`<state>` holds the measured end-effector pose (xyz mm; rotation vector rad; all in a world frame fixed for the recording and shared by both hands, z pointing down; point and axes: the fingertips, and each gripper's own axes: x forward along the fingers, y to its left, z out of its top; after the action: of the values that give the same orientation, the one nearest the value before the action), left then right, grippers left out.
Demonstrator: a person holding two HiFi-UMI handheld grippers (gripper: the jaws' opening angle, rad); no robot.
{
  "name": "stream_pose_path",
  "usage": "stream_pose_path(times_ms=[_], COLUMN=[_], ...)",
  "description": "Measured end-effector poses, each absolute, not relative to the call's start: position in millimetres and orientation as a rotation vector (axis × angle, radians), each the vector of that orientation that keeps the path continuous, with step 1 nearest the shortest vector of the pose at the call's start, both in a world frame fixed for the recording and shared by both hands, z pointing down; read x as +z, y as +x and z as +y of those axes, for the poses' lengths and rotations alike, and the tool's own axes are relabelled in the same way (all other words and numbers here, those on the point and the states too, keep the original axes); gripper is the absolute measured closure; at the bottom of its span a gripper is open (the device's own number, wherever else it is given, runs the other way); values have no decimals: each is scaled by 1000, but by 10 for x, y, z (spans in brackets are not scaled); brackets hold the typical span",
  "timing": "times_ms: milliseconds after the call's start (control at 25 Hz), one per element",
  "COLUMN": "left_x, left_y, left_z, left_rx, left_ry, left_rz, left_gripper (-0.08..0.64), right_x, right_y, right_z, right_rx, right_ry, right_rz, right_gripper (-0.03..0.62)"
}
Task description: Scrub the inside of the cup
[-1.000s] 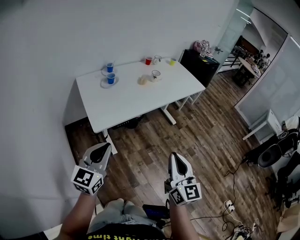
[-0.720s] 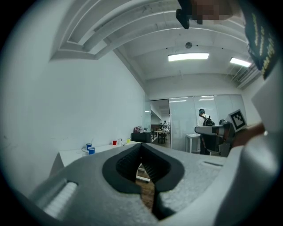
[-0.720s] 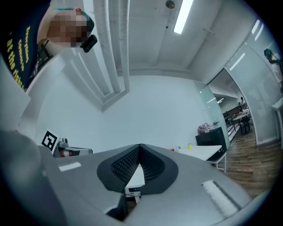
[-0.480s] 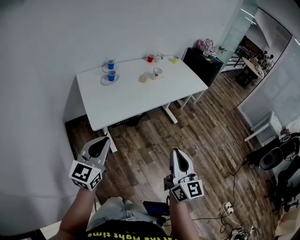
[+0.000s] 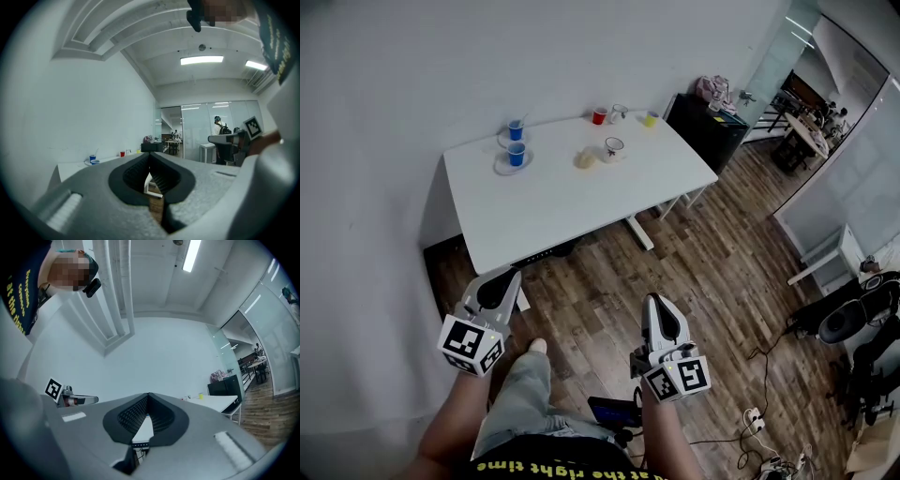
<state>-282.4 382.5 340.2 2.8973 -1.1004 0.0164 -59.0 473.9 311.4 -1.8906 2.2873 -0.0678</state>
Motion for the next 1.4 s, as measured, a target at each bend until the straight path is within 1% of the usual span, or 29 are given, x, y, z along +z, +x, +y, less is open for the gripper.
stream_pose_path(times_ms=[240, 520, 760, 1000, 1400], left_x=[3465, 3463, 3445, 3479, 3593], left_y=[-2623, -2471, -2334, -2177, -1942], left_z=[3066, 2146, 1521, 1161, 912], left_rx=[18, 54, 58, 64, 74], left_ry=[2907, 2934, 2955, 2968, 2964], left_rz=[-1055, -973, -924, -868, -835], left_gripper=[560, 560, 560, 560, 560], right_x=[3161, 3159, 3171, 3194, 3229], right_y=[-374, -318, -236, -112, 87], right_z=[4064, 3095, 2529, 2222, 1991], right_rx=[-84, -101, -101, -104, -92], right_ry=[-1932, -1951, -1979, -2013, -2055], right_rz=[2266, 2240, 2215, 2171, 2126], right_gripper=[586, 586, 586, 586, 586])
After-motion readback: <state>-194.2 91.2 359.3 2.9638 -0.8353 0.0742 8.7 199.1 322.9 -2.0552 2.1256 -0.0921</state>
